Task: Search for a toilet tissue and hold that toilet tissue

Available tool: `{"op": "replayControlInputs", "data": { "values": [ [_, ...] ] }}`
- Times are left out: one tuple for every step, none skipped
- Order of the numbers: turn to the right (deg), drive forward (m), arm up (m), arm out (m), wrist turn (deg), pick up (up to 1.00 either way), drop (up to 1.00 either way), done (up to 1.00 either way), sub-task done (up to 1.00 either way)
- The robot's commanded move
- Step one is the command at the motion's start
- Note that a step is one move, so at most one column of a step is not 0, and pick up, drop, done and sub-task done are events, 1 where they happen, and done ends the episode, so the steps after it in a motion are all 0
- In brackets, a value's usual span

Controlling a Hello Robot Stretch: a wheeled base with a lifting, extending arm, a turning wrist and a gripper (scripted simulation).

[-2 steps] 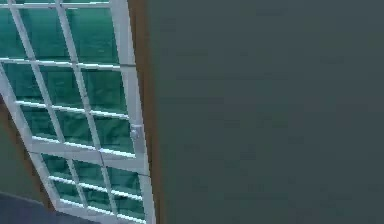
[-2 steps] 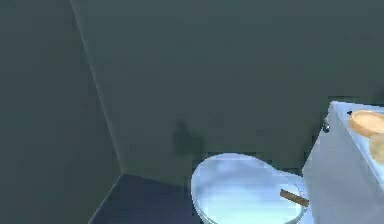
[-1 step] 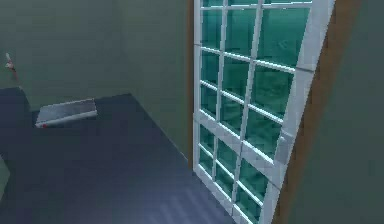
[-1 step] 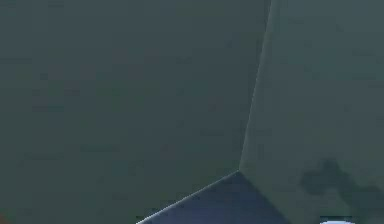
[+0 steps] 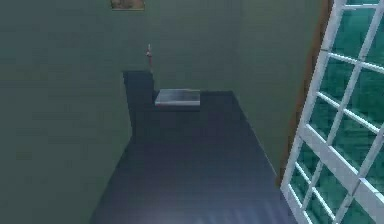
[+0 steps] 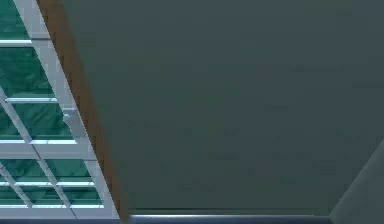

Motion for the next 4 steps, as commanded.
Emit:
{"op": "replayControlInputs", "data": {
  "values": [
    [0.0,0.10,0.00,0.00,0.0,0.00,0.00,0.00,0.00],
    [45.0,0.00,0.00,0.00,0.0,0.00,0.00,0.00,0.00],
    [45.0,0.00,0.00,0.00,0.0,0.00,0.00,0.00,0.00],
    [21.0,0.00,0.00,0.00,0.0,0.00,0.00,0.00,0.00]
  ]
}}
